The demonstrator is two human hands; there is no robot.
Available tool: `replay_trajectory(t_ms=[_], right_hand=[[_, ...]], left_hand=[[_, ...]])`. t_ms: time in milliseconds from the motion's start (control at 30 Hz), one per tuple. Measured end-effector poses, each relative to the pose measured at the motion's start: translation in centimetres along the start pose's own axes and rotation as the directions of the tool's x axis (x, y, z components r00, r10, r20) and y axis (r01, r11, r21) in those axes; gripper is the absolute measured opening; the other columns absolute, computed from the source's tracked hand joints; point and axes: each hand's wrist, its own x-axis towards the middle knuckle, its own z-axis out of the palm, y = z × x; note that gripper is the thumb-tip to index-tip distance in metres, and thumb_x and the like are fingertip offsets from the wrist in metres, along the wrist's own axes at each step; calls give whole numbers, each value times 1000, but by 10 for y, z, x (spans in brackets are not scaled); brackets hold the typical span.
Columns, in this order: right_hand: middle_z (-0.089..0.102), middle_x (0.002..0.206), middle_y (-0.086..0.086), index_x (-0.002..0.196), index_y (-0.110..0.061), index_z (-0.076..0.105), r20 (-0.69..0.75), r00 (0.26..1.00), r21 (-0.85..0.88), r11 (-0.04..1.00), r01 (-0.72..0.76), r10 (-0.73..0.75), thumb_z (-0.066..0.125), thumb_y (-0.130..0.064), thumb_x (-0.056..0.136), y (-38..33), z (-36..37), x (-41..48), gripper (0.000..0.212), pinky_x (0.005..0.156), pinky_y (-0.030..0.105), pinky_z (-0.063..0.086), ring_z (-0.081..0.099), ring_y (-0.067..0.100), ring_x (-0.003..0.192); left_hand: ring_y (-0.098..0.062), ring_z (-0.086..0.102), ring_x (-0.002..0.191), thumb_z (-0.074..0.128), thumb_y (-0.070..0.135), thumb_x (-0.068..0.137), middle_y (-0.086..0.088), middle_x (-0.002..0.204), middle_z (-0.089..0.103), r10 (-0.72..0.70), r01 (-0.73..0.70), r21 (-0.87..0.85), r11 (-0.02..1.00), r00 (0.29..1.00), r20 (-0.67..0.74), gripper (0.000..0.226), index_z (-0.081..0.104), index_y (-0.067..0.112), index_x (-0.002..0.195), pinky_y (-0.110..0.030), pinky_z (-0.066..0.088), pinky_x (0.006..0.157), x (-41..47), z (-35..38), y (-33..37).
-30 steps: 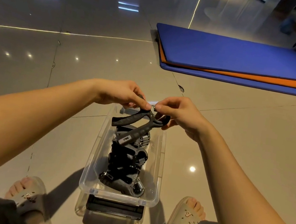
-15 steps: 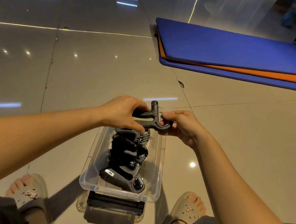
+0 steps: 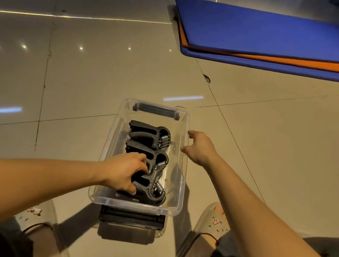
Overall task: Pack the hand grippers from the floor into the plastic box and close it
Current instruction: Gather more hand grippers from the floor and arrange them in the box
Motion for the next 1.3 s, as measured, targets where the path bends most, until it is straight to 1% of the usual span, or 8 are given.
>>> replay_trajectory(t_ms=[267,633,700,800,967,1100,1233,1300], right_hand=[[49,153,9,154,-9,36,-24,1000,-73,997,15,-17,79,-20,84,4,3,2,83,110,37,40,49,29,137],[46,155,9,155,-9,35,-9,1000,-41,999,-3,3,82,-19,82,3,2,1,88,112,37,38,47,30,139],[46,154,10,155,-9,36,-12,1000,-18,1000,-15,15,83,-19,81,3,2,-1,88,111,37,38,47,30,139],[50,150,12,152,-8,41,-57,998,19,999,-36,37,82,-18,82,0,4,-11,82,109,37,41,50,30,135],[57,142,10,136,-9,59,-256,965,108,994,-30,57,73,-16,87,-30,2,-31,51,101,36,45,56,27,127],[64,124,7,126,-10,66,-294,956,302,949,93,0,75,-12,86,-86,2,-55,41,91,33,49,58,17,101],[64,125,11,120,-12,69,-265,956,348,912,219,-128,81,-21,82,-151,6,-93,40,93,47,57,65,26,104],[66,124,12,118,-12,69,-253,945,344,893,289,-208,80,-21,83,-185,9,-117,37,93,48,57,67,25,102]], left_hand=[[-7,47,109,79,50,75,10,118,53,89,-88,30,996,995,-36,68,58,24,134,-23,40,96,4,14,5],[-13,50,120,77,59,73,7,129,57,68,-72,139,988,997,39,84,49,25,144,-32,37,108,7,9,4],[-13,49,119,76,65,71,9,128,57,66,-69,134,989,997,26,86,49,26,143,-33,38,107,6,4,2],[-11,50,113,70,69,75,10,121,60,47,-41,106,993,997,-57,73,56,29,135,-34,42,104,-2,-10,-1],[-10,52,115,63,52,91,8,123,61,-65,80,37,996,950,-305,44,61,28,128,-38,46,103,-31,-45,-7],[-12,52,114,64,45,93,5,124,61,-189,183,-56,982,885,-425,35,64,27,122,-32,44,100,-82,-72,-13],[-13,54,114,66,45,92,3,126,61,-290,264,-120,957,858,-424,35,65,25,121,-28,43,92,-157,-97,-24],[-14,56,115,67,43,93,2,126,62,-345,276,-221,935,849,-400,36,65,23,122,-29,46,93,-200,-110,-30]])
